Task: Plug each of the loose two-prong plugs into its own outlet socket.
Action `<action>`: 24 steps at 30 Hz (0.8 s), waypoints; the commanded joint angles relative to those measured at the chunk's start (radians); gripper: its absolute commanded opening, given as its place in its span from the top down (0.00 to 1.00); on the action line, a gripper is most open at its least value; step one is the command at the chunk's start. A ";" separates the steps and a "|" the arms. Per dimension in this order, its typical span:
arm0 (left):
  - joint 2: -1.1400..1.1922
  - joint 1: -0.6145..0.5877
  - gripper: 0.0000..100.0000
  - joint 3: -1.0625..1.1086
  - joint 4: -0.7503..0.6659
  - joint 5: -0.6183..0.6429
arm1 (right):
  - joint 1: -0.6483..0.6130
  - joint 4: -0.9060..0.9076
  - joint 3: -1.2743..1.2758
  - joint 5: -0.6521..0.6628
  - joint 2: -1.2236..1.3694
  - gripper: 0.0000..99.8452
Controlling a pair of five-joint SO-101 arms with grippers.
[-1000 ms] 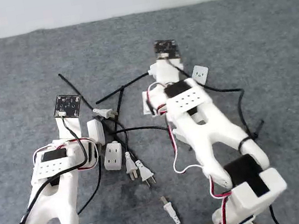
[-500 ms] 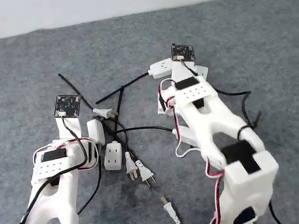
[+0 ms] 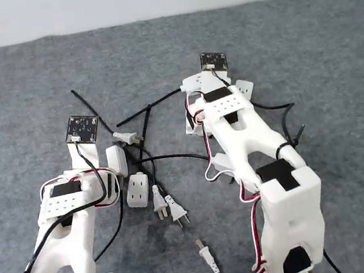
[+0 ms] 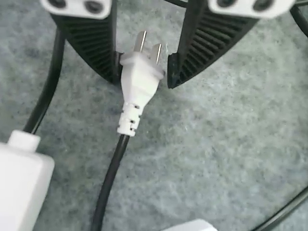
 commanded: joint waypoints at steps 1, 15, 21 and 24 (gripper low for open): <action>0.002 -0.006 0.76 -0.050 -0.023 0.012 | -0.002 0.025 -0.066 -0.006 0.025 0.90; 0.002 -0.006 0.76 -0.050 -0.023 0.012 | 0.041 0.140 -0.114 -0.005 0.013 0.99; 0.002 -0.006 0.76 -0.050 -0.025 0.012 | 0.085 0.315 -0.204 0.071 -0.090 0.99; 0.002 -0.008 0.76 -0.050 -0.025 0.012 | 0.116 0.380 -0.238 0.161 -0.179 0.99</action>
